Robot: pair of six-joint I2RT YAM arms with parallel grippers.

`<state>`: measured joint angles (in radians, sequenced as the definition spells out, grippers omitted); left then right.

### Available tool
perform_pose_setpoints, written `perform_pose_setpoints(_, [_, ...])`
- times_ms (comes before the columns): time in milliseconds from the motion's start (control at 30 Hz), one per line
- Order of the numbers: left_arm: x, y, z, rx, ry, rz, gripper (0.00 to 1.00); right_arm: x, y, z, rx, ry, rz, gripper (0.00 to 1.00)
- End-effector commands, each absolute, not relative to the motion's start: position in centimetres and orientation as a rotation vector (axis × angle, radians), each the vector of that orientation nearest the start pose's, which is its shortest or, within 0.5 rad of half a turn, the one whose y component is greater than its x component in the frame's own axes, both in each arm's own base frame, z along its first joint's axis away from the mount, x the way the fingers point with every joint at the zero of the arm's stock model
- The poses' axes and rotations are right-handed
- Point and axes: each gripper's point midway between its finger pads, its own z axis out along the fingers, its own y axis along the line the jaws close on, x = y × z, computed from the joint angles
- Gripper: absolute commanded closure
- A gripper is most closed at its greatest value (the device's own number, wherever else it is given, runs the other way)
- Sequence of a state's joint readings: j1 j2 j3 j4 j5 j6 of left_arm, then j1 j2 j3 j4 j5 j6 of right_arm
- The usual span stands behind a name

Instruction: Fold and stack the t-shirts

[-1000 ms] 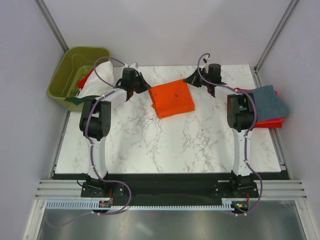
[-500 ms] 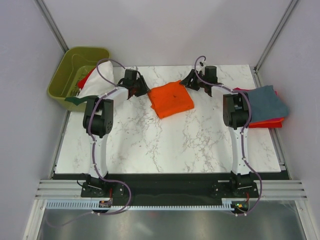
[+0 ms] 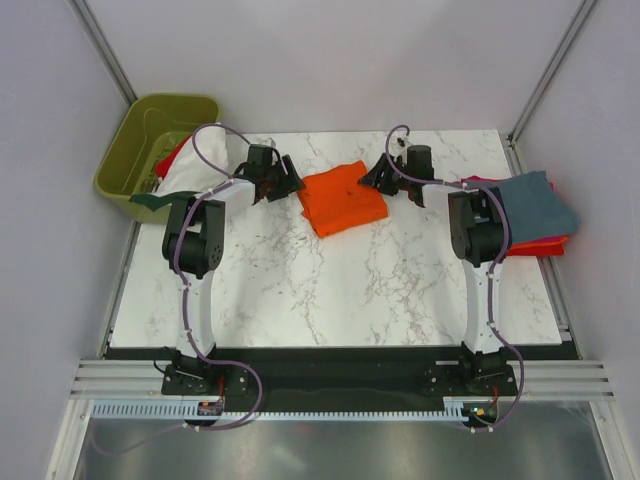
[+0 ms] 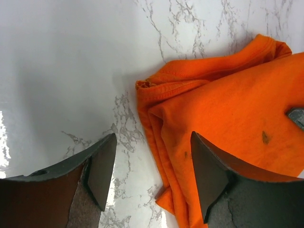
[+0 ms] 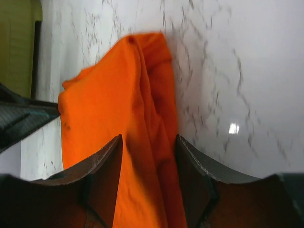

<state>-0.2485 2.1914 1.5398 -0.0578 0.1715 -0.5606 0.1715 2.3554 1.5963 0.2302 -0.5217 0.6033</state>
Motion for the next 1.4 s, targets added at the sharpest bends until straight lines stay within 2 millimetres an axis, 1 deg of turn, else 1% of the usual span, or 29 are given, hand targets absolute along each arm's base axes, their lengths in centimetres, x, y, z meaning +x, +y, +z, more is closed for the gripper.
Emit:
perform_pose_setpoints(0, [54.1, -20.4, 7.2, -0.193, 2.256, -0.704, 0.3, 55.2, 20.4, 6.9, 0.176, 2.116, 1.006, 0.44])
perform_pose_setpoints(33, [54.4, -20.5, 7.4, -0.183, 2.248, -0.714, 0.3, 54.2, 20.3, 6.3, 0.197, 2.137, 1.01, 0.43])
perform_pose_setpoints(67, [54.4, -20.6, 7.0, -0.177, 2.256, -0.719, 0.3, 53.7, 20.3, 6.3, 0.201, 2.136, 1.019, 0.42])
perform_pose_setpoints(100, [54.4, -20.9, 7.2, -0.167, 2.254, -0.734, 0.3, 53.5, 20.3, 7.7, 0.194, 2.101, 1.03, 0.41])
perform_pose_setpoints(133, [54.5, -21.0, 7.3, -0.161, 2.253, -0.742, 0.31, 52.1, 20.1, 6.5, 0.23, 2.131, 1.035, 0.41])
perform_pose_setpoints(167, [54.5, -21.1, 7.2, -0.157, 2.255, -0.746, 0.31, 51.6, 19.9, 6.6, 0.237, 2.128, 1.038, 0.39])
perform_pose_setpoints(200, [54.4, -21.2, 7.2, -0.15, 2.256, -0.749, 0.31, 51.3, 19.9, 7.8, 0.23, 2.091, 1.047, 0.38])
perform_pose_setpoints(233, [54.4, -21.2, 7.1, -0.149, 2.258, -0.752, 0.31, 49.9, 19.8, 6.7, 0.251, 2.119, 1.054, 0.38])
perform_pose_setpoints(267, [54.8, -21.3, 7.6, -0.139, 2.23, -0.758, 0.31, 49.5, 19.8, 6.8, 0.265, 2.116, 1.065, 0.38])
perform_pose_setpoints(300, [54.8, -21.4, 7.7, -0.131, 2.229, -0.764, 0.31, 49.2, 19.9, 7.6, 0.255, 2.095, 1.07, 0.37])
perform_pose_setpoints(400, [55.0, -21.6, 7.7, -0.115, 2.22, -0.773, 0.31, 49.0, 19.0, 6.7, 0.269, 2.136, 1.003, 0.35])
perform_pose_setpoints(433, [55.2, -21.8, 8.1, -0.107, 2.209, -0.781, 0.31, 50.0, 19.1, 7.7, 0.251, 2.124, 0.986, 0.35])
perform_pose_setpoints(500, [55.4, -22.1, 8.1, -0.086, 2.205, -0.796, 0.32, 50.6, 18.6, 7.0, 0.248, 2.155, 0.949, 0.35])
perform_pose_setpoints(533, [55.7, -22.2, 8.0, -0.082, 2.204, -0.801, 0.33, 51.6, 18.7, 7.9, 0.233, 2.132, 0.948, 0.35])
perform_pose_setpoints(567, [55.7, -22.2, 7.9, -0.076, 2.207, -0.805, 0.34, 52.2, 18.7, 8.0, 0.232, 2.129, 0.944, 0.35])
perform_pose_setpoints(600, [55.7, -22.3, 7.8, -0.077, 2.211, -0.811, 0.36, 52.3, 18.6, 6.6, 0.229, 2.169, 0.933, 0.35])
perform_pose_setpoints(633, [55.6, -22.5, 7.5, -0.076, 2.218, -0.817, 0.37, 53.5, 18.7, 7.5, 0.21, 2.147, 0.928, 0.36])
perform_pose_setpoints(667, [55.6, -22.5, 7.5, -0.077, 2.22, -0.819, 0.37, 54.0, 18.7, 7.1, 0.209, 2.158, 0.924, 0.36])
perform_pose_setpoints(700, [55.6, -22.6, 7.4, -0.078, 2.224, -0.827, 0.37, 54.1, 18.7, 5.6, 0.214, 2.195, 0.919, 0.36])
perform_pose_setpoints(733, [55.6, -22.6, 7.4, -0.078, 2.224, -0.827, 0.37, 55.0, 18.8, 6.0, 0.208, 2.181, 0.923, 0.36])
perform_pose_setpoints(767, [55.7, -22.6, 7.0, -0.086, 2.233, -0.824, 0.37, 55.4, 18.7, 5.7, 0.212, 2.183, 0.927, 0.36])
perform_pose_setpoints(800, [55.6, -22.5, 6.5, -0.092, 2.248, -0.816, 0.38, 55.4, 18.8, 4.2, 0.226, 2.217, 0.93, 0.36])
perform_pose_setpoints(833, [55.8, -22.4, 6.6, -0.103, 2.263, -0.804, 0.38, 56.2, 19.0, 4.8, 0.211, 2.202, 0.936, 0.36])
perform_pose_setpoints(900, [55.7, -22.2, 5.3, -0.116, 2.307, -0.781, 0.39, 56.6, 19.0, 3.8, 0.217, 2.219, 0.932, 0.35])
perform_pose_setpoints(933, [55.8, -22.2, 5.4, -0.119, 2.307, -0.776, 0.39, 57.0, 19.1, 4.1, 0.21, 2.21, 0.929, 0.35])
perform_pose_setpoints(1067, [55.7, -21.9, 5.2, -0.126, 2.311, -0.752, 0.39, 57.5, 18.7, 3.7, 0.197, 2.22, 0.891, 0.33])
perform_pose_setpoints(1133, [55.7, -21.8, 4.8, -0.133, 2.325, -0.744, 0.42, 57.4, 18.9, 3.0, 0.19, 2.232, 0.901, 0.34])
perform_pose_setpoints(1233, [55.6, -21.4, 4.6, -0.146, 2.335, -0.721, 0.43, 57.1, 18.8, 2.3, 0.185, 2.248, 0.896, 0.34])
perform_pose_setpoints(1367, [55.5, -21.5, 4.6, -0.133, 2.333, -0.715, 0.43, 56.9, 18.3, 2.4, 0.182, 2.244, 0.851, 0.34])
